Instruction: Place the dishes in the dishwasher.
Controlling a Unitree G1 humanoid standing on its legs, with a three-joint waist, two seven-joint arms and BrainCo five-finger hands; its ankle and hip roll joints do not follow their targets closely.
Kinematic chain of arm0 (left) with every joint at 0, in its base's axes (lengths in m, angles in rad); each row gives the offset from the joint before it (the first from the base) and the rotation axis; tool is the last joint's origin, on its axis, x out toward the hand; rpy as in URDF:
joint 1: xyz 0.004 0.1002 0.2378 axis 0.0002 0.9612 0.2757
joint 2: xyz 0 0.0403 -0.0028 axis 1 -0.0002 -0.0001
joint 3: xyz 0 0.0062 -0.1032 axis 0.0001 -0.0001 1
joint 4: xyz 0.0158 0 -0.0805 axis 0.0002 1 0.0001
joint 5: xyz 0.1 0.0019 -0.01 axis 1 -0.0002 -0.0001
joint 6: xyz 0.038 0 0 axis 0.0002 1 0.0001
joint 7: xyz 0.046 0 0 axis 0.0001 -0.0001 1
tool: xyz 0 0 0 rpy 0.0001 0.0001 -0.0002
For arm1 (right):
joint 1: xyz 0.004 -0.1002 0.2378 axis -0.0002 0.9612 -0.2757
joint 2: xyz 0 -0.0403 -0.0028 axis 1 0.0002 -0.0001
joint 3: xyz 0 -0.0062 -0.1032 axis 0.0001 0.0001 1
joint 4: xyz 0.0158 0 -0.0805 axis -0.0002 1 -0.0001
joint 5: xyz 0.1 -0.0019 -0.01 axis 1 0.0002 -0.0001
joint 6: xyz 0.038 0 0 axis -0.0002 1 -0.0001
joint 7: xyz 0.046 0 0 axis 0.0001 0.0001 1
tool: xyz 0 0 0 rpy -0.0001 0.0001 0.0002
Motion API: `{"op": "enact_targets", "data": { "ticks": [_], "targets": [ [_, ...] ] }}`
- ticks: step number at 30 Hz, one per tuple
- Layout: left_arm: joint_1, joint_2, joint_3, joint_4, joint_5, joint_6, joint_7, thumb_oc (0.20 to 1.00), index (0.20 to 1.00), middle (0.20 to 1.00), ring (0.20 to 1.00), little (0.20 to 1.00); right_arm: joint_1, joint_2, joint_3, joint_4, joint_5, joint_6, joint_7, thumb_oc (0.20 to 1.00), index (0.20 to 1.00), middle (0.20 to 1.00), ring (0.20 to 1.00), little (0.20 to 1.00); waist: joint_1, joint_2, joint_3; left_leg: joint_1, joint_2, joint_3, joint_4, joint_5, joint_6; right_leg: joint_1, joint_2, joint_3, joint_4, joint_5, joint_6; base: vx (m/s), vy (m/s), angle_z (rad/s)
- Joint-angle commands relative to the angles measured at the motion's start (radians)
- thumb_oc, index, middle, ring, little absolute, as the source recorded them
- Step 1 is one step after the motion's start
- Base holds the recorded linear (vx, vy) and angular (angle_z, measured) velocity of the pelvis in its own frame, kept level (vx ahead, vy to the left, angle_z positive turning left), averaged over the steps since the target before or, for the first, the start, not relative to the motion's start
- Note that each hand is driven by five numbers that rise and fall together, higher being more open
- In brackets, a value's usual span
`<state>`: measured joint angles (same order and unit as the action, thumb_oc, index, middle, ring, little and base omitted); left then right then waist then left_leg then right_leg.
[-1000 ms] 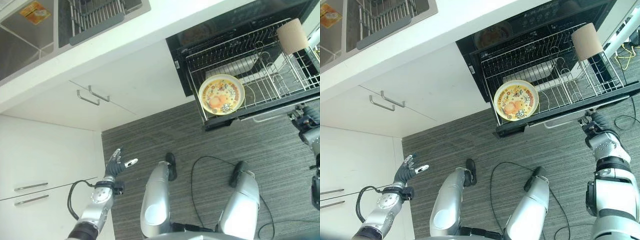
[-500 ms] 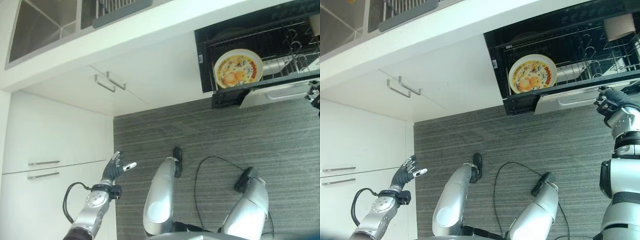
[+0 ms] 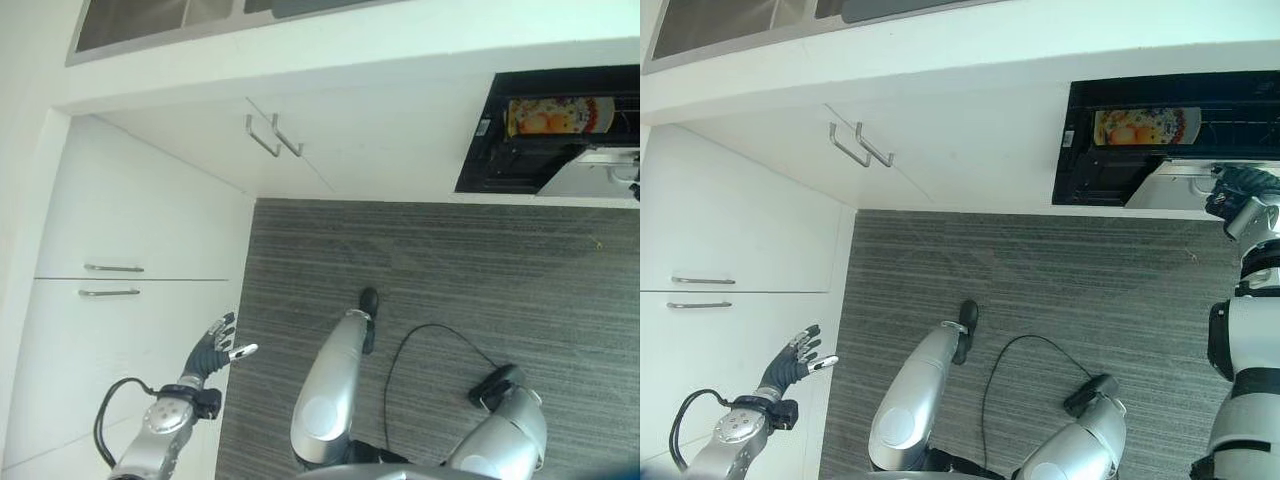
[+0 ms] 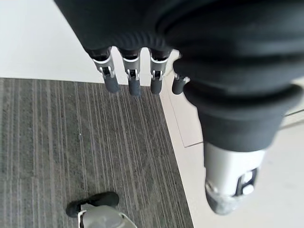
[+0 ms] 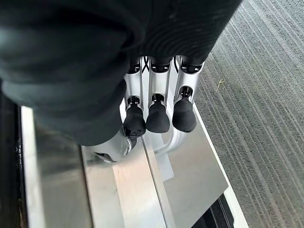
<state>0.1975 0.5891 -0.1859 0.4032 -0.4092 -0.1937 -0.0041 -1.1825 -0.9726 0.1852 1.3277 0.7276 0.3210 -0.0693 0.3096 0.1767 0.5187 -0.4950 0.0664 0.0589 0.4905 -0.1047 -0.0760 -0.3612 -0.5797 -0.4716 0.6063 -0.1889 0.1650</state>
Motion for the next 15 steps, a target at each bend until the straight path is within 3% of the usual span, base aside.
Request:
{"op": "enact_targets", "data": {
  "ticks": [1, 6, 15],
  "targets": [
    [0.021, 0.065, 0.019, 0.000, 0.035, -0.025, 0.007, 1.000, 1.000, 1.000, 1.000, 1.000, -0.232, -0.067, 0.073, -0.118, 0.043, -0.107, -0.010, 0.200, 0.200, 0.200, 0.200, 0.200, 0.052, 0.070, -0.009, 0.003, 0.036, 0.033, -0.112, 0.086, -0.037, -0.008, 0.010, 0.064, 0.044, 0.002, -0.004, 0.07, -0.048, 0.24],
    [0.054, 0.064, 0.060, 0.041, 0.053, -0.023, -0.010, 1.000, 1.000, 1.000, 1.000, 1.000, -0.289, -0.111, 0.113, -0.101, 0.018, -0.108, -0.018, 0.200, 0.200, 0.200, 0.200, 0.200, 0.069, 0.066, -0.015, -0.009, 0.034, 0.025, -0.080, 0.071, -0.032, 0.005, -0.001, 0.052, 0.057, -0.005, -0.007, 0.09, -0.014, 0.19],
    [0.087, 0.135, 0.120, 0.022, 0.066, -0.024, -0.071, 1.000, 1.000, 1.000, 1.000, 1.000, -0.372, -0.156, 0.192, -0.119, 0.052, -0.094, -0.035, 0.200, 0.200, 0.200, 0.200, 0.200, 0.086, 0.025, -0.014, -0.040, 0.054, 0.019, -0.055, 0.067, -0.028, 0.012, 0.013, 0.033, 0.047, 0.004, -0.005, 0.00, -0.070, 0.03]
  ]
}}
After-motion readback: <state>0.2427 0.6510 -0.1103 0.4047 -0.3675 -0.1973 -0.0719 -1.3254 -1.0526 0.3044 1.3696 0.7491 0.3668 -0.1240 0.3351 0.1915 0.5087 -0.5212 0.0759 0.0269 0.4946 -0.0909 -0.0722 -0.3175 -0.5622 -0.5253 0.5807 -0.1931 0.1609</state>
